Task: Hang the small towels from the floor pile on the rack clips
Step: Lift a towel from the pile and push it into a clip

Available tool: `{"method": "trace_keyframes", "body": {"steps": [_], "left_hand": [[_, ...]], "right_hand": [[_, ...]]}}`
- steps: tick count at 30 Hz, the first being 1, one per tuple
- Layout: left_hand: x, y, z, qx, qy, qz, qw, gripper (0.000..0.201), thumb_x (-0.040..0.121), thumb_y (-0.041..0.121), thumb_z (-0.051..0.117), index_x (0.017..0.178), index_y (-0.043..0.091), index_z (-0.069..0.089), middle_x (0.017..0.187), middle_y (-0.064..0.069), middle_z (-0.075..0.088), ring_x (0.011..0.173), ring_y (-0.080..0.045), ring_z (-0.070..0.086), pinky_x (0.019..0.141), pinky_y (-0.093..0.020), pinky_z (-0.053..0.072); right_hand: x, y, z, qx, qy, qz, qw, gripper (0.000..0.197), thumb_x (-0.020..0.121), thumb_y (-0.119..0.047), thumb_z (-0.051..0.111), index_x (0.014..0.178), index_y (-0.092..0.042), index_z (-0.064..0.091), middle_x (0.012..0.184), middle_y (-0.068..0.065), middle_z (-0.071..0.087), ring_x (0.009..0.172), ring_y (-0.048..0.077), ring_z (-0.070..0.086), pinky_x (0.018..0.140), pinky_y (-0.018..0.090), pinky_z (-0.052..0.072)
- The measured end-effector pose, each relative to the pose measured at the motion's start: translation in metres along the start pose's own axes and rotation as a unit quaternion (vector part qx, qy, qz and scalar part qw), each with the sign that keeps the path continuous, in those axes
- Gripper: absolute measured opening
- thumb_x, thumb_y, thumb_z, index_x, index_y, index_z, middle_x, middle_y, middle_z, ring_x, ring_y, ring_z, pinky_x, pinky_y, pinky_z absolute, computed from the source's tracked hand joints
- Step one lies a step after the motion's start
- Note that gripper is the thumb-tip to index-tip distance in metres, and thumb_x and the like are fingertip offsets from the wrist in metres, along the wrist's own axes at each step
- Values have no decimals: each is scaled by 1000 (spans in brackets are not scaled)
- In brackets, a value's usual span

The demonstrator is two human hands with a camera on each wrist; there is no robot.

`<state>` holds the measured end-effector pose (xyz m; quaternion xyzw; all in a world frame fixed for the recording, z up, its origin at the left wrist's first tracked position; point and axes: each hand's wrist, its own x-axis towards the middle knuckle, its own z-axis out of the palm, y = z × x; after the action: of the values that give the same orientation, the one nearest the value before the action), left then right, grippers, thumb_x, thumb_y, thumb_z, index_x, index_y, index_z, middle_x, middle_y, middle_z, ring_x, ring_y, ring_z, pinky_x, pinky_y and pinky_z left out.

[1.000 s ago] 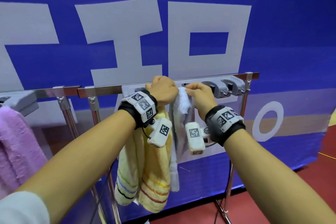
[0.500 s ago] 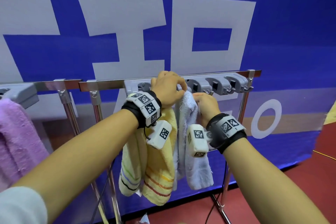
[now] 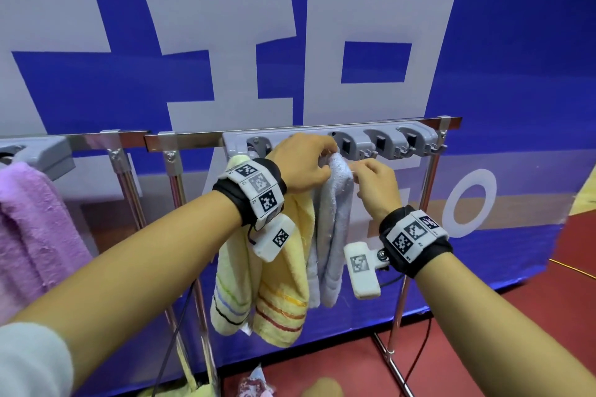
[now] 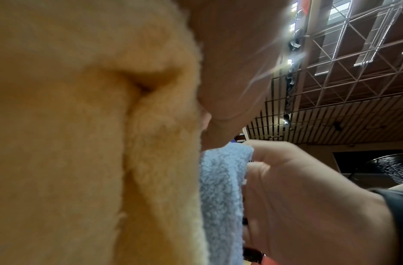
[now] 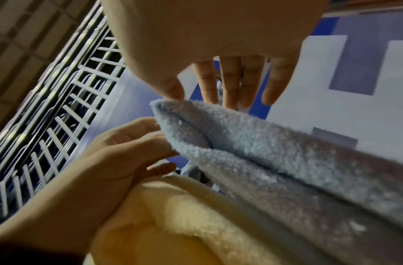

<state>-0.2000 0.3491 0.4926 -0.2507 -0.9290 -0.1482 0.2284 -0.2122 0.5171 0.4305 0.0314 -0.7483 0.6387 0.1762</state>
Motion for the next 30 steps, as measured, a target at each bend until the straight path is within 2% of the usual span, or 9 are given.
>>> {"method": "trace_keyframes", "body": {"steps": [2, 5, 7, 9, 11, 14, 17, 23, 30], "left_hand": [[-1, 1, -1, 18, -2, 0, 1000, 36, 84, 28, 62, 119, 27, 62, 103, 3, 71, 94, -17, 64, 84, -35, 55], [-5, 5, -3, 47, -14, -2, 999, 39, 83, 32, 65, 121, 29, 58, 102, 2, 70, 95, -19, 63, 84, -36, 54], [-8, 5, -5, 50, -21, -11, 998, 43, 81, 35, 67, 122, 29, 56, 100, 4, 70, 95, -20, 63, 84, -38, 54], [-13, 4, -4, 68, -34, -14, 997, 49, 80, 35, 67, 126, 29, 50, 98, 7, 70, 94, -22, 64, 82, -37, 53], [-20, 6, 0, 132, -33, 10, 991, 58, 78, 30, 64, 132, 28, 44, 96, 6, 70, 90, -26, 64, 79, -37, 50], [-31, 9, 6, 226, -27, 42, 973, 71, 73, 21, 59, 140, 24, 37, 86, 5, 60, 84, -27, 59, 81, -39, 44], [-37, 5, 7, 277, -30, 51, 959, 85, 68, 17, 62, 145, 25, 27, 90, 3, 56, 87, -27, 55, 77, -39, 38], [-41, 2, 7, 282, -52, 61, 956, 96, 64, 11, 63, 147, 27, 18, 107, 0, 57, 105, -27, 51, 85, -40, 36], [-50, 5, 0, 207, -58, 61, 975, 86, 64, 24, 54, 146, 25, 28, 118, -4, 55, 114, -28, 48, 94, -44, 37]], "right_hand": [[-10, -6, -3, 1, -25, -55, 998, 29, 70, -36, 60, 93, -21, 69, 92, -6, 69, 94, 18, 64, 81, 41, 54], [-25, -18, -9, -77, -144, -135, 977, 65, 73, -16, 60, 136, -27, 50, 116, -12, 61, 99, 12, 61, 80, 23, 54], [-32, -21, -10, -169, -156, -155, 961, 88, 77, -12, 66, 152, -28, 25, 113, -9, 57, 88, 14, 60, 76, 25, 54], [-37, -13, -6, -201, -118, -132, 964, 102, 75, -21, 76, 155, -27, 12, 99, -5, 57, 80, 16, 59, 72, 31, 52], [-40, 4, 4, -195, -93, -95, 972, 99, 71, -30, 81, 150, -28, 21, 96, -5, 54, 81, 15, 55, 74, 31, 50], [-35, 31, 15, -236, -68, -58, 968, 52, 69, -30, 72, 115, -28, 48, 92, -1, 64, 82, 24, 61, 72, 38, 55], [-28, 42, 8, -286, -25, -27, 958, 13, 74, -22, 61, 86, -22, 56, 84, 5, 66, 80, 31, 60, 65, 33, 47], [-29, 44, -9, -343, 16, -20, 939, 19, 78, -24, 64, 92, -17, 55, 86, 5, 61, 76, 29, 53, 63, 33, 41], [-52, 35, 0, -373, -193, -63, 905, 23, 76, -35, 70, 81, -14, 63, 73, 1, 67, 75, 24, 64, 64, 33, 51]]}}
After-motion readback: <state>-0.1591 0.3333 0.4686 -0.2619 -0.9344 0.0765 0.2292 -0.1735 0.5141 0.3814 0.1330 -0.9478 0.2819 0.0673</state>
